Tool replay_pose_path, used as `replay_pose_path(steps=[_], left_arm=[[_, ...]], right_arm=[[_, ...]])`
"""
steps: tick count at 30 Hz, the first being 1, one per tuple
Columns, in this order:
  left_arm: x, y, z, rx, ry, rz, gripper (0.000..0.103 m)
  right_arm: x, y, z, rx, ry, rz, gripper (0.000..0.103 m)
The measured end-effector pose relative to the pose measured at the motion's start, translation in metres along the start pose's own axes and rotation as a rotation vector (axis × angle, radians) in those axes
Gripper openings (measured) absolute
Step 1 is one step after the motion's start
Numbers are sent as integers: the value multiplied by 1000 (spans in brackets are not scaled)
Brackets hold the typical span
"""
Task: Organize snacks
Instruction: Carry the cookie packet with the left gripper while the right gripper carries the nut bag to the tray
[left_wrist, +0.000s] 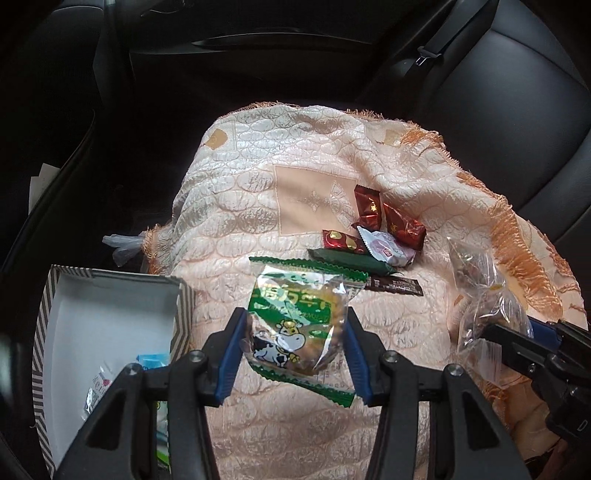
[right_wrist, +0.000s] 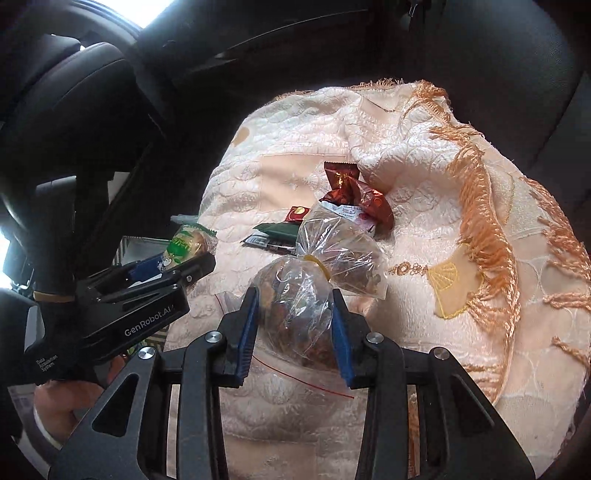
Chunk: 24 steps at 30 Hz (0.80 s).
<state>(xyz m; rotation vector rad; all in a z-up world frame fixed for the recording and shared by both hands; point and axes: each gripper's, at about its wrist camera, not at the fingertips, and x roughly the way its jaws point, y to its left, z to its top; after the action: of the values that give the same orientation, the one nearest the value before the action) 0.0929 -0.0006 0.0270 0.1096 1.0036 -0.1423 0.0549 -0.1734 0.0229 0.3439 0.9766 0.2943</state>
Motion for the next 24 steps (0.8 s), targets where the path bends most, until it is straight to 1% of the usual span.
replay_pose_path(steps=[5, 15, 24], left_arm=[[-13, 5, -14, -8, -14, 25, 53], [-30, 19, -35, -34, -29, 43, 53], [-29, 24, -42, -48, -18, 39, 53]], right_arm=[[-10, 12, -8, -31, -11, 6, 36], [-17, 47, -22, -119, -15, 16, 36], [-15, 70, -32, -163, -5, 20, 36]])
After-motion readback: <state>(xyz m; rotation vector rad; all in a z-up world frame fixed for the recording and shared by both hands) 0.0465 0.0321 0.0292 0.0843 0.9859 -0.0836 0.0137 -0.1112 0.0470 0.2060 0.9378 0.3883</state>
